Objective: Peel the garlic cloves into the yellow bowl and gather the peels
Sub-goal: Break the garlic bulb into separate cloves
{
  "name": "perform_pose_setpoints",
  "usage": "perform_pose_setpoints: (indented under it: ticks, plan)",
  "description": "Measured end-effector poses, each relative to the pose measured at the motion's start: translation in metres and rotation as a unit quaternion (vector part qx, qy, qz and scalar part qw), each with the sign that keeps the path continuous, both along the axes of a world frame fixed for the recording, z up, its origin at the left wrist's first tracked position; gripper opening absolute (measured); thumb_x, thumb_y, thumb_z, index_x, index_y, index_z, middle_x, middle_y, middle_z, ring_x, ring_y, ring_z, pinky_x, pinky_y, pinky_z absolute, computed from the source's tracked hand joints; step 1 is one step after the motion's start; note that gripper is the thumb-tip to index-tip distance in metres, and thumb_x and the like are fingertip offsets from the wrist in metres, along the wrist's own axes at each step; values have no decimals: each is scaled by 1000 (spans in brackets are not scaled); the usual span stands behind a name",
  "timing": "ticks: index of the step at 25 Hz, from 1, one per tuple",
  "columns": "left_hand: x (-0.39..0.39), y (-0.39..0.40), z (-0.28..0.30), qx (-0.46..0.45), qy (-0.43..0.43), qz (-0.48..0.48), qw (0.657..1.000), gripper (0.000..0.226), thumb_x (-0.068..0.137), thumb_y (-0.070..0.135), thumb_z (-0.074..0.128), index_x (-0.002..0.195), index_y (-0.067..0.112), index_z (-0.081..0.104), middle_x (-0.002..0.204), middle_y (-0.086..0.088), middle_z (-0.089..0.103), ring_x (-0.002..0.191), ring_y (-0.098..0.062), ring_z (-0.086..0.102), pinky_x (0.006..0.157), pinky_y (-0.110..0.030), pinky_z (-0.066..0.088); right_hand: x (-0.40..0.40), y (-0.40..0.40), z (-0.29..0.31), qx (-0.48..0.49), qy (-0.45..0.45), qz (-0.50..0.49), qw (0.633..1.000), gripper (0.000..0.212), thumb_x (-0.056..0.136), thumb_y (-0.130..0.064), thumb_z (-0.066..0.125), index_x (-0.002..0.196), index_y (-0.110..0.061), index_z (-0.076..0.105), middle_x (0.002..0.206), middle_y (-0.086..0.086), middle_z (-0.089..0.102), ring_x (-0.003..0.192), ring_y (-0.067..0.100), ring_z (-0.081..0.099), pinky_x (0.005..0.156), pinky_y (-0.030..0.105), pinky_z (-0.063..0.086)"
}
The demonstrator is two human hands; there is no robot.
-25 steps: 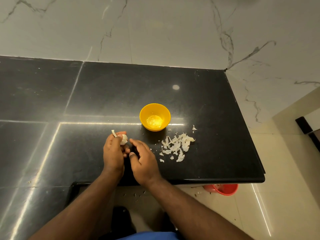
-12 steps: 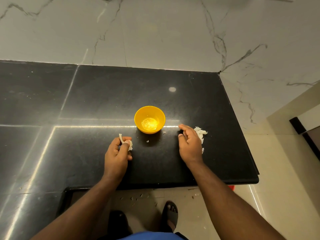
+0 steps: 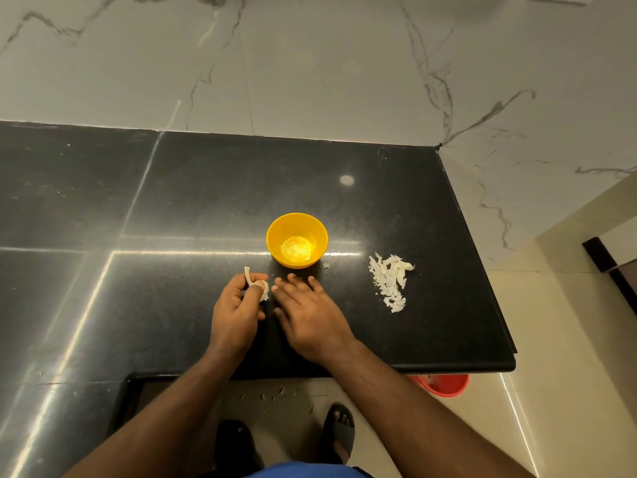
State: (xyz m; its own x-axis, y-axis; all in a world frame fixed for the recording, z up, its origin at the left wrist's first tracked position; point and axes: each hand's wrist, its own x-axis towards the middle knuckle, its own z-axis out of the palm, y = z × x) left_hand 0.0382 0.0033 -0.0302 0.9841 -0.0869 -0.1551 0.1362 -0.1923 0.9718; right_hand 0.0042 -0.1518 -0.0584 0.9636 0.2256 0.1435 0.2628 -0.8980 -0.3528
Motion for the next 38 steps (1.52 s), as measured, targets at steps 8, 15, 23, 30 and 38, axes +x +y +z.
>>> perform_pose_setpoints:
  ticks: [8,15,23,30,38]
  plan:
    - [0,4,-3,22,8,-11,1000,14,104,22,49,105,26,63,83,-5,62,60,-6,59,57,-22,46,11,-52,1,-61,30,-122,990,55,102,-38,30,147,-10,47,155,7,44,148,21,33,123,45,19]
    - [-3,-3,-2,9,12,-7,1000,14,103,24,53,102,30,65,85,-2,64,68,-12,60,61,-27,48,-2,-50,11,12,-21,-168,986,48,101,-32,41,140,-6,55,150,13,50,144,28,40,122,40,17]
    - [-14,-46,1,-93,64,-43,993,21,95,16,68,115,19,64,96,-6,73,83,-17,73,71,-24,57,-38,-65,-11,1,-66,-94,993,41,94,-17,49,131,-7,64,140,10,60,136,27,50,112,51,42]
    - [-9,-35,1,-143,102,-116,978,26,92,3,67,116,14,70,112,-11,73,104,-25,72,86,-29,59,-23,-69,52,213,91,-98,968,47,96,-29,64,141,-18,56,137,0,62,121,10,59,105,27,46]
    - [-9,-32,2,-139,86,-110,980,22,93,9,68,114,9,69,108,-8,75,103,-26,72,85,-32,60,-2,-47,52,452,198,-166,854,19,78,-19,85,95,-26,76,109,-3,76,97,14,73,90,36,59]
